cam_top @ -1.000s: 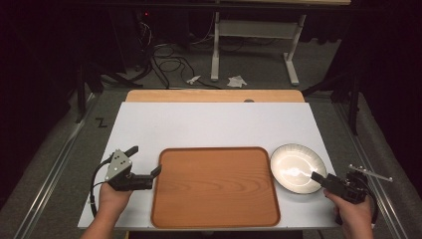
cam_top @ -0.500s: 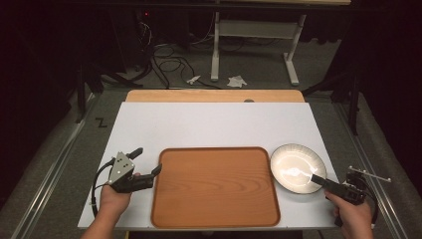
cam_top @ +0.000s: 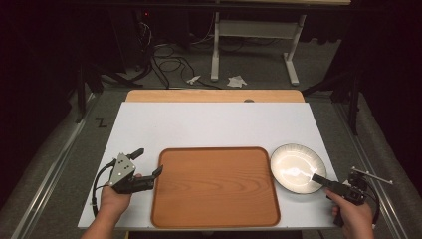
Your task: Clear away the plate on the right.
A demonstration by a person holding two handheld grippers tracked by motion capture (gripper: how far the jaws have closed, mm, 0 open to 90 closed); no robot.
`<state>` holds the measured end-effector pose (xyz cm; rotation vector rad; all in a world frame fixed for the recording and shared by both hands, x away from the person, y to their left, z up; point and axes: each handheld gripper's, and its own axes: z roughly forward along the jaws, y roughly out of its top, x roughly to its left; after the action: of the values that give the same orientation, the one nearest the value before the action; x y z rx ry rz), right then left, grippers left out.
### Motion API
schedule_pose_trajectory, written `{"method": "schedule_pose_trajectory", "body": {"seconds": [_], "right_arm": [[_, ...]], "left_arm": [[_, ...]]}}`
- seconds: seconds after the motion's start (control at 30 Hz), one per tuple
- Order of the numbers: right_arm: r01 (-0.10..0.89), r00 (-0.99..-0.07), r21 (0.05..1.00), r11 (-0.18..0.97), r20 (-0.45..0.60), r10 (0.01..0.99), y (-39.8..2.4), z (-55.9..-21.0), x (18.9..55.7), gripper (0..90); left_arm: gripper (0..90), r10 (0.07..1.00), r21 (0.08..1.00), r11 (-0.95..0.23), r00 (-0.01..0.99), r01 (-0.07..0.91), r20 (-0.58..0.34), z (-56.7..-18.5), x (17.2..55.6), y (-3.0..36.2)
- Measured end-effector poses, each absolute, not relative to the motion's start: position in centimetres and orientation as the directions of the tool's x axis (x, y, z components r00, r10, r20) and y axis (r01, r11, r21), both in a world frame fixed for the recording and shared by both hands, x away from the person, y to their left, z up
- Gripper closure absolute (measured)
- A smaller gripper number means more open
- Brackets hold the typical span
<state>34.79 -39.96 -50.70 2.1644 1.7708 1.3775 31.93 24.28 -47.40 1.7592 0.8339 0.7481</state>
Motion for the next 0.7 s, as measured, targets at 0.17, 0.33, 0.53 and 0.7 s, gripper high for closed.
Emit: {"method": "schedule_pose_trajectory", "body": {"seconds": [0.17, 0.33, 0.53, 0.7], "right_arm": [[0.782, -0.024, 0.507, -0.362, 0.605, 0.796, -40.19, -50.77, 34.86, 59.3], [0.784, 0.001, 0.489, -0.381, 0.613, 0.79, -40.26, -50.79, 34.98, 64.9], [0.789, 0.029, 0.468, -0.397, 0.618, 0.786, -40.58, -50.93, 35.09, 72.5], [0.788, 0.05, 0.443, -0.428, 0.646, 0.762, -40.69, -51.04, 35.16, 73.3]], "left_arm": [[16.1, 0.817, 0.949, -0.254, 0.567, 0.187, 0.107, -47.45, 31.91, 24.3], [16.1, 0.821, 0.95, -0.243, 0.562, 0.195, 0.094, -47.48, 31.89, 24.46], [16.1, 0.811, 0.95, -0.248, 0.577, 0.189, 0.096, -47.45, 31.74, 24.41], [16.1, 0.809, 0.949, -0.25, 0.58, 0.194, 0.094, -47.48, 31.74, 24.43]]}}
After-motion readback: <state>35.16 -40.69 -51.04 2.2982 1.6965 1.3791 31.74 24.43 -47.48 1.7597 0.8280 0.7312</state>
